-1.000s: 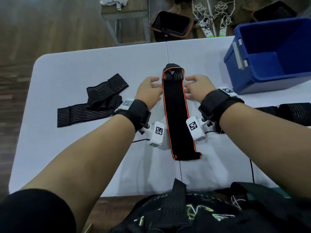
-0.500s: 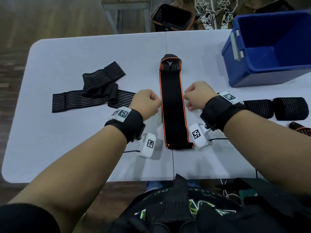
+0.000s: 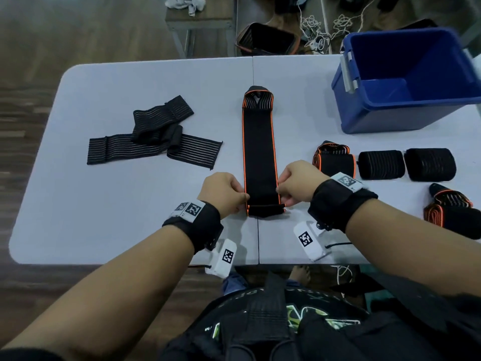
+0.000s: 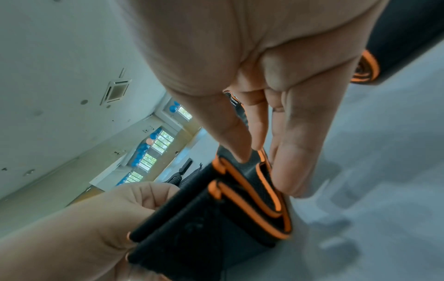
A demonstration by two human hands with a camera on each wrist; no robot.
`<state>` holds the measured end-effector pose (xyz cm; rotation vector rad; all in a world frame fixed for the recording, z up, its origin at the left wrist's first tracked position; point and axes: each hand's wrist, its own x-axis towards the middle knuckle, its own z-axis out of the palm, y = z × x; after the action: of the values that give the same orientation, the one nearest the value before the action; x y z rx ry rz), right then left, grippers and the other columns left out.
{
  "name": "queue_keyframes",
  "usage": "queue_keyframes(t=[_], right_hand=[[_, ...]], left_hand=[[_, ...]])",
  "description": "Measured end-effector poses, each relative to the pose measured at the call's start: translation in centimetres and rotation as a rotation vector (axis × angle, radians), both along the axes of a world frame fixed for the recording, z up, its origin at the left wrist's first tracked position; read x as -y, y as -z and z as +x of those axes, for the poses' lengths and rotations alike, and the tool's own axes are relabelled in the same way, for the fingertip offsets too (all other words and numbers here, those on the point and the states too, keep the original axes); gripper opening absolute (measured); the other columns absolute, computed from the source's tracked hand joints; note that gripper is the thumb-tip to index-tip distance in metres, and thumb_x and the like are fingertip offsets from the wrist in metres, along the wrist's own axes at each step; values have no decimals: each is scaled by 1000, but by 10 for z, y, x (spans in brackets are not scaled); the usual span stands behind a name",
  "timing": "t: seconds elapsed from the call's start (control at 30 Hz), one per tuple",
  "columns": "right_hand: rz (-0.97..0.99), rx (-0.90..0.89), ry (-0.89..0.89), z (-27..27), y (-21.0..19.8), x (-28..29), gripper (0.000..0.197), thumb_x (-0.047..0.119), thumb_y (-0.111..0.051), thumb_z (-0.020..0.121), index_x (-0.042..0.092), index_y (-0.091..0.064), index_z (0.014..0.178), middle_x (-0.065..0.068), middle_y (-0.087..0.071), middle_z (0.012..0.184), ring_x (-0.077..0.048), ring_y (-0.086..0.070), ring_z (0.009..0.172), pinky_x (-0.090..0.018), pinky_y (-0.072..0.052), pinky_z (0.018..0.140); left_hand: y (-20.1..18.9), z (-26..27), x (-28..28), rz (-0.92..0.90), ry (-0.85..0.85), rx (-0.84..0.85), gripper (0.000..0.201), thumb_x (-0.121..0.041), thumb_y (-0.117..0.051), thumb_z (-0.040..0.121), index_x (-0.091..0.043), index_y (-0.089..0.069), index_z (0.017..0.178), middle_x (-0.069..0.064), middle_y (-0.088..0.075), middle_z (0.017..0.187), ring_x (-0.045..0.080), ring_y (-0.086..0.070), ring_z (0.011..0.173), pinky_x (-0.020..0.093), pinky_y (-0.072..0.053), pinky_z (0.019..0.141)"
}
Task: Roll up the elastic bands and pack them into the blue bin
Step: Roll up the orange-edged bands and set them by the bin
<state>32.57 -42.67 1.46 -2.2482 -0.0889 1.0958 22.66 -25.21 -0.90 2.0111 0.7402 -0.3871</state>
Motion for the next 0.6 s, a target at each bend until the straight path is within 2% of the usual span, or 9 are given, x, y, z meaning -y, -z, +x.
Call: queue_keyframes(t=[0.07, 0.13, 0.17, 0.27, 0.3, 0.37, 0.43, 0.5, 0.6], right_hand=[[12, -15, -13, -3, -1, 7, 6, -3, -64, 86, 2, -68, 86, -14, -71, 74, -21, -69, 59, -31, -62, 61], [13, -31, -43, -6, -2, 10, 11, -4, -64, 86, 6, -65, 82, -12, -68, 77, -25, -70, 68, -35, -63, 70], [16, -43, -31, -8, -2, 11, 14, -5, -63, 87, 8, -63, 80, -13, -66, 79, -27, -69, 70, -34, -63, 69], [98, -66, 49, -17, -4, 16, 23, -10, -51, 92, 10, -58, 83, -14, -60, 81, -22, -60, 62, -27, -58, 53], [117, -42, 31, -19, -2, 19, 25, -11, -48, 91, 10, -58, 85, -13, -61, 83, -22, -59, 62, -30, -57, 56], [80, 60, -96, -21, 3, 30, 27, -9, -54, 84, 16, -62, 91, -7, -66, 92, -21, -64, 73, -37, -61, 69], [4, 154, -311, -25, 1, 39, 30, 1, -70, 78, 23, -64, 99, 3, -66, 98, -10, -62, 81, -32, -57, 81], [-28, 185, -481, -32, -3, 45, 36, 17, -78, 78, 26, -64, 109, 12, -58, 91, -5, -55, 79, -25, -49, 79], [-34, 241, -541, -45, 0, 47, 23, 31, -72, 86, 23, -69, 106, 10, -59, 86, -13, -58, 82, -29, -49, 76]], left_hand=[[1, -5, 3, 10, -19, 10, 18, -7, -80, 79, -11, -65, 71, 9, -73, 65, 21, -73, 57, 38, -64, 60], [2, -10, 6, 7, -36, 17, 17, -7, -80, 79, -11, -65, 73, 11, -74, 70, 21, -73, 57, 39, -64, 60], [2, -12, 8, 12, -38, 23, 16, -8, -80, 80, -11, -65, 74, 11, -74, 71, 20, -73, 58, 39, -64, 61], [3, -18, 9, 49, -23, 49, 8, -10, -74, 81, -14, -68, 78, 6, -75, 72, 20, -74, 66, 41, -64, 67], [3, -20, 9, 65, -3, 59, 7, -9, -69, 82, -16, -69, 82, 5, -75, 75, 19, -74, 70, 40, -64, 70], [1, -27, 8, 140, 101, 76, 17, -7, -65, 84, -21, -72, 91, -4, -74, 87, 13, -70, 81, 31, -60, 80], [-3, -36, 7, 219, 248, 86, 21, -13, -69, 86, -25, -73, 103, -13, -68, 95, 6, -62, 87, 22, -51, 86], [-4, -43, 8, 261, 370, 90, 23, -25, -75, 86, -27, -74, 110, -15, -63, 96, 6, -59, 88, 20, -44, 84], [0, -49, 11, 232, 395, 99, 19, -38, -74, 88, -32, -78, 105, -14, -62, 83, 8, -60, 84, 18, -40, 71]])
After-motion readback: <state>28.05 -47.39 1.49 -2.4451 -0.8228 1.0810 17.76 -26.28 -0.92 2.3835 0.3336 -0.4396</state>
